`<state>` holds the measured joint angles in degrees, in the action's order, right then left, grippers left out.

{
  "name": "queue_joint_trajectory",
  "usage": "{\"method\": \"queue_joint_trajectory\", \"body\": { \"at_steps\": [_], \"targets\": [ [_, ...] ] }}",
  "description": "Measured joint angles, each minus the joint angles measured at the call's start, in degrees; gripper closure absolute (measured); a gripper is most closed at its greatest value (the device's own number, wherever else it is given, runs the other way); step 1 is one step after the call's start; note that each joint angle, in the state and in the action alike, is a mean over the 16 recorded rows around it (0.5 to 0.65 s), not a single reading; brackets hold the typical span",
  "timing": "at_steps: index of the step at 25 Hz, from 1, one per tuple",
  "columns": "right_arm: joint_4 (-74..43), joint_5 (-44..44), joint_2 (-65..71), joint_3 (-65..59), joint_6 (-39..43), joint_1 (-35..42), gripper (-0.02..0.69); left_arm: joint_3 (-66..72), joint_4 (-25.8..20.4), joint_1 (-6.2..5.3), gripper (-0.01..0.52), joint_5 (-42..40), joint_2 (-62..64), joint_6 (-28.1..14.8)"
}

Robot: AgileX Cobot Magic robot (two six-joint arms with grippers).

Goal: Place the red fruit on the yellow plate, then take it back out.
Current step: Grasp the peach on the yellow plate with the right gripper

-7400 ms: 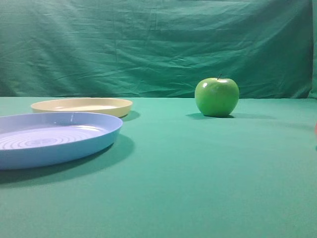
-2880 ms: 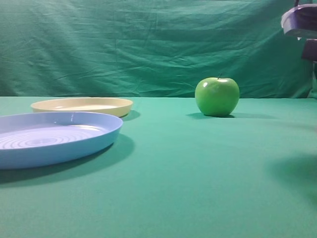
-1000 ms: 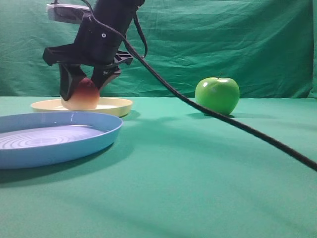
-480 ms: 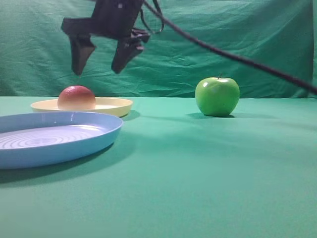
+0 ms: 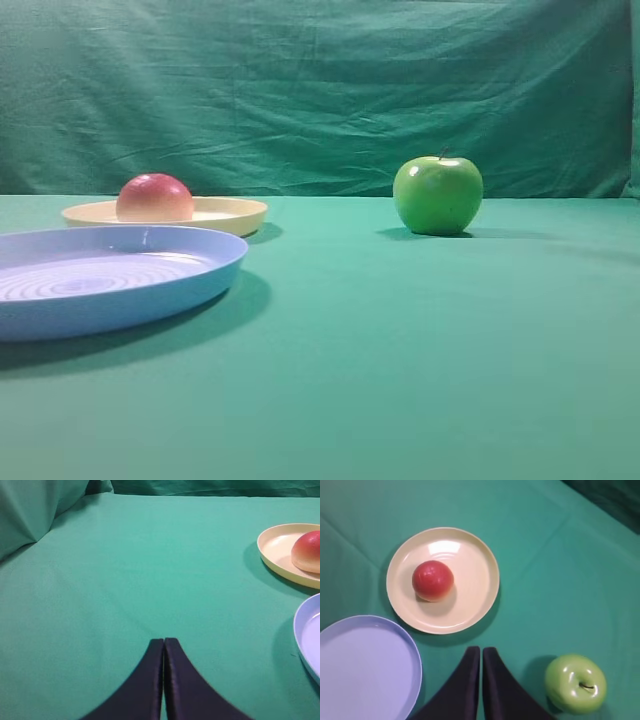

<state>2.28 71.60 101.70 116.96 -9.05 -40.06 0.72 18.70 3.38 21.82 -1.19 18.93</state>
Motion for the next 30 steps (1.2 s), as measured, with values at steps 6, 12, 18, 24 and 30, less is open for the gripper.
{"method": "queue_joint_trajectory", "body": {
  "at_steps": [6,12,18,24,30],
  "targets": [
    [0.0,-3.4,-13.1,-13.4,1.0,0.4,0.665,0.0,0.0,0.00,0.514,0.0,0.0,0.0],
    [0.8,-10.6,-27.3,-31.4,1.5,0.5,0.665,0.0,0.0,0.00,0.514,0.0,0.0,0.0],
    [1.7,-18.9,-40.8,-47.0,2.0,0.5,0.665,0.0,0.0,0.00,0.514,0.0,0.0,0.0],
    [1.0,-25.3,-52.7,-58.5,3.6,0.5,0.665,0.0,0.0,0.00,0.514,0.0,0.0,0.0],
    [-2.4,-32.0,-62.9,-68.1,7.8,2.4,0.665,0.0,0.0,0.00,0.514,0.0,0.0,0.0]
  ]
}}
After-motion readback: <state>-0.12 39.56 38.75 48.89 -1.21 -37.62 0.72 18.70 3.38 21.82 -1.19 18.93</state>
